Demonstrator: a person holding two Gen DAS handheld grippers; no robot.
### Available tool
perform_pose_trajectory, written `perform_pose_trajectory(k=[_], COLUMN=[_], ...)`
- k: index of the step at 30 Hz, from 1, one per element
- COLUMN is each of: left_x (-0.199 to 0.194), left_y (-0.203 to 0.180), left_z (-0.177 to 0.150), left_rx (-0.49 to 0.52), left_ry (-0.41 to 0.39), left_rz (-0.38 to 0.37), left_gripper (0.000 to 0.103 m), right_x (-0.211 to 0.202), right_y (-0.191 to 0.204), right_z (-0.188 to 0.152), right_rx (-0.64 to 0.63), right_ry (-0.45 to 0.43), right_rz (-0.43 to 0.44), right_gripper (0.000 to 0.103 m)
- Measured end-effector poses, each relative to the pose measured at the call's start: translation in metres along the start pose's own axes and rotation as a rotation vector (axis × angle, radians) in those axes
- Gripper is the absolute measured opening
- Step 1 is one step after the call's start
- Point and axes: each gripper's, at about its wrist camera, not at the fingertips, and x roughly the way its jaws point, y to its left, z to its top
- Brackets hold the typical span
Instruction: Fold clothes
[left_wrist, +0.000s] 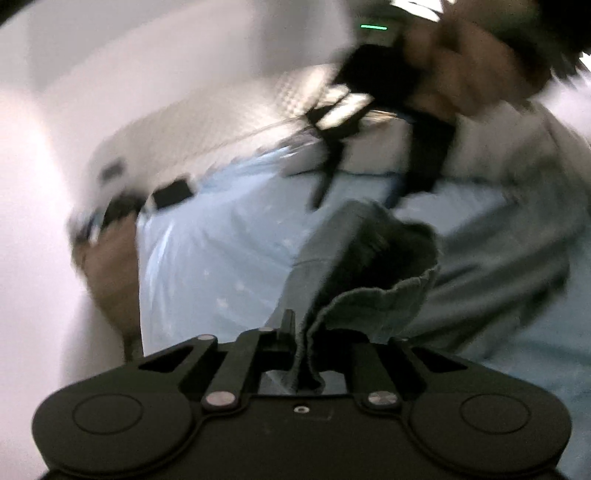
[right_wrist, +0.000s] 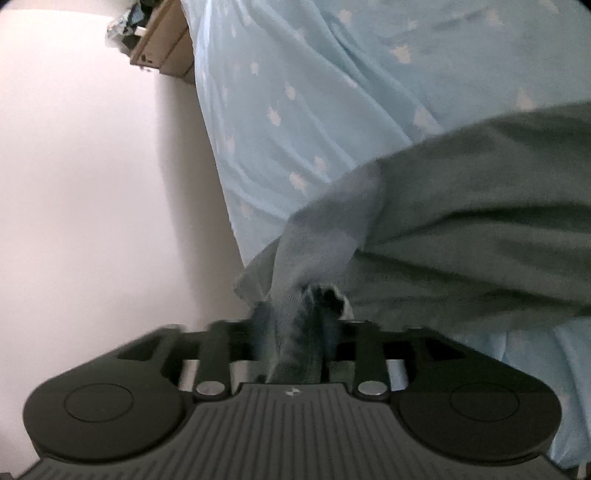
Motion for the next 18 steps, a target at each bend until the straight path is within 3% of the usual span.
perform_pose_trajectory(k=[4,8,15,18], left_x=[-0.001,-0.005,-0.008,-0.008], left_y=[0.030,0.056,0.062,0.064], left_z=[0.000,-0.003,-0.001,0.000], left_rx=[-0.262,-0.479,-0.539,-0.562], left_ry=[0.054,0.089,0.109,0.118], left_rz=[0.044,0.084,0.110,0.115], left_gripper=[0.006,0.006,0.007,0.007], right_x=[-0.011,-0.006,0.023,0.024], right_y=[-0.011,-0.025,-0.031,-0.034], right_z=[0.002,-0.001,-0.025,-0.031], right_rx=[-0.006,-0.016,-0.078,-0.095], right_ry=[-0.070,-0.070,0.051,0.057], right_rz=[0.056,0.057,0.137,0.141], right_gripper=[0.063,0.065,0.063,0.059])
